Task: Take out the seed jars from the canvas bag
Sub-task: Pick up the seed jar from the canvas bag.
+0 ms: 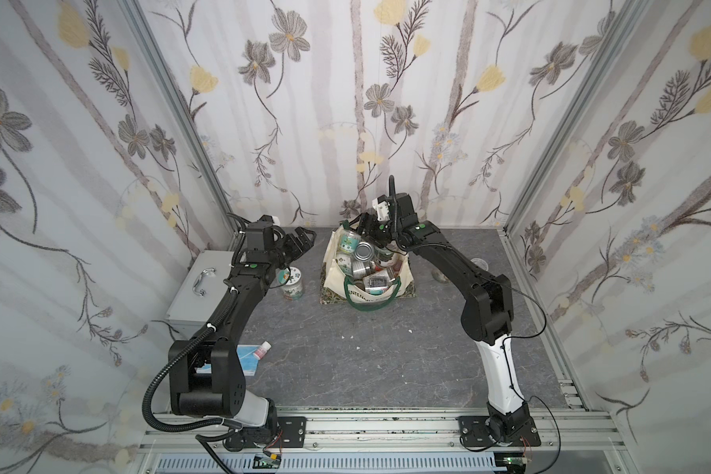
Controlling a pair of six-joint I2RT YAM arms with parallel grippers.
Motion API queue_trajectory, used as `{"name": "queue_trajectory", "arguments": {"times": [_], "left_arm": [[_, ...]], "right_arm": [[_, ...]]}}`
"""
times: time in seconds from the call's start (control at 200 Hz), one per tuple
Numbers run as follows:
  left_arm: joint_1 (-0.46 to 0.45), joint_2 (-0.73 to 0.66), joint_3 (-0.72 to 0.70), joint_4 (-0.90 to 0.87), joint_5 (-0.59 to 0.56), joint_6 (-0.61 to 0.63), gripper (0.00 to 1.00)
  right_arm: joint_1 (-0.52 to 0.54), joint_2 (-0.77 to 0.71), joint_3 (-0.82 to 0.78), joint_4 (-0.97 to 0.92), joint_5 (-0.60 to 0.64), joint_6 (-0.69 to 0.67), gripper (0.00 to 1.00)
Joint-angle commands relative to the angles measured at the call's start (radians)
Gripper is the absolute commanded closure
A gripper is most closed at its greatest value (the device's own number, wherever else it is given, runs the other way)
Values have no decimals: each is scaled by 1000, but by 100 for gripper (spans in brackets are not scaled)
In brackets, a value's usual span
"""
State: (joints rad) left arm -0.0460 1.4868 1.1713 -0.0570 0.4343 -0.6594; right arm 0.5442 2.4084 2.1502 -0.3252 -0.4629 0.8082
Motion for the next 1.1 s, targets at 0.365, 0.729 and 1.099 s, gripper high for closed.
{"name": "queue_trajectory", "arguments": {"times": [0.365, 0.729, 1.099], "left_arm": [[36, -9, -13, 71, 40, -46, 0], [46, -7, -19, 85, 49, -60, 0], [46, -7, -23, 89, 51, -60, 0]], "right_arm": [[16, 65, 11, 158, -65, 64, 17], [20, 95, 14, 192, -82, 79, 18], [16, 70, 13, 181, -55, 46, 29]]}}
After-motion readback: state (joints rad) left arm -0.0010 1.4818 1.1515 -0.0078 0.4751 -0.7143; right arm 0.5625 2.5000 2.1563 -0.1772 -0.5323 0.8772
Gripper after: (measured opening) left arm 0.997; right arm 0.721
